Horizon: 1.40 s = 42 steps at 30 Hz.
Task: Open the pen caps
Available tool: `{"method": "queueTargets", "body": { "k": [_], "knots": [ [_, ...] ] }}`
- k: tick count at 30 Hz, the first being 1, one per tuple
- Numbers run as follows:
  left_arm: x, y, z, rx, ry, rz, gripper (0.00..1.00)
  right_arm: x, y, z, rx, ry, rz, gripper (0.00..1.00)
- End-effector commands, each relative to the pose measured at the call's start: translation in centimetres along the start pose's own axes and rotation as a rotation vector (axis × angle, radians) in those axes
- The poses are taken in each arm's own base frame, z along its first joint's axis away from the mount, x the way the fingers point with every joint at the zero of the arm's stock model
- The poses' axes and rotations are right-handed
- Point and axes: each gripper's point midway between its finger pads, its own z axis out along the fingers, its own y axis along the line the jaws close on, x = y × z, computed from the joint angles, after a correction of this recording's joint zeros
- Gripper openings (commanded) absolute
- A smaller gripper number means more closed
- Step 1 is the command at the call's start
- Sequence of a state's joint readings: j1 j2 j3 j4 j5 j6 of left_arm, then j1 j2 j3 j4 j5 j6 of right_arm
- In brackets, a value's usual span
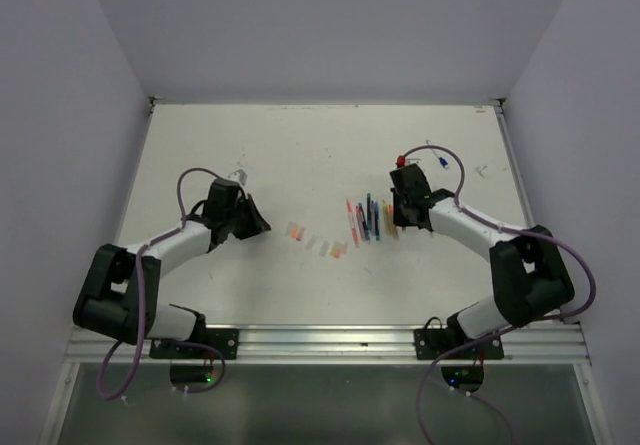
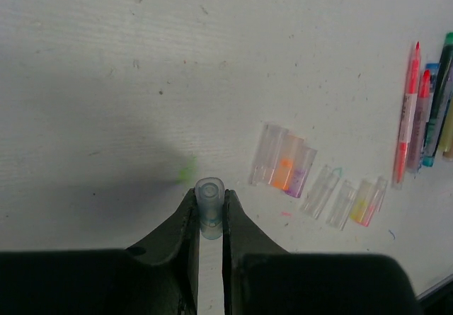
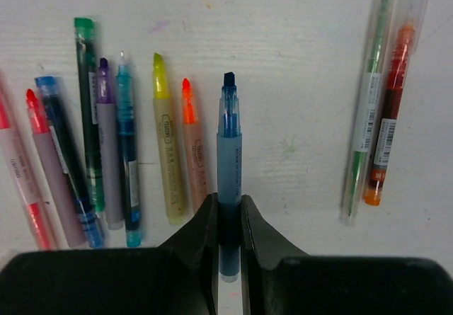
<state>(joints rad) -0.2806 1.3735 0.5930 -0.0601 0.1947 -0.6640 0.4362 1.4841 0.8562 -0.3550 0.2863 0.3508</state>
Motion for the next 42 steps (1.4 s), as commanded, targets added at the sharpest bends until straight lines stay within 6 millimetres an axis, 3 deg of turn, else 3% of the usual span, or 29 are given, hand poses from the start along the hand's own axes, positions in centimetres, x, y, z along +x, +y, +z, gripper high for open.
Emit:
{"method": "queueTargets", "body": {
  "k": [1,10,18,24,32,42],
  "knots": [
    [-0.2,-1.2,0.8,0.024,-0.027,0.085,0.14,-0.3,-0.5,0.4,0.019,0.035,0.027,0.0],
    [2.2,-1.4,2.6,0.042,0.03,0.102,0.22,0.9,-0.5,2.3,0.034,0.107,0.012,0.0],
    [2.3,-1.3,2.8,0.041,0.031,0.111,0.39,1.8,0.2,3.3,0.014,0.144,0.024,0.13],
    [1.9,-1.4,2.2,0.045,0.008,0.121,0.44,1.5,0.3,3.1,0.006,0.13,0.031,0.24],
    [0.8,-2.0,0.9,0.051,-0.035,0.145,0.5,0.2,0.2,1.9,0.007,0.096,0.049,0.34],
    [-0.8,-4.2,-2.1,0.137,-0.126,0.176,0.53,-4.3,-3.9,-0.7,0.179,0.005,0.09,0.34]
  ]
}}
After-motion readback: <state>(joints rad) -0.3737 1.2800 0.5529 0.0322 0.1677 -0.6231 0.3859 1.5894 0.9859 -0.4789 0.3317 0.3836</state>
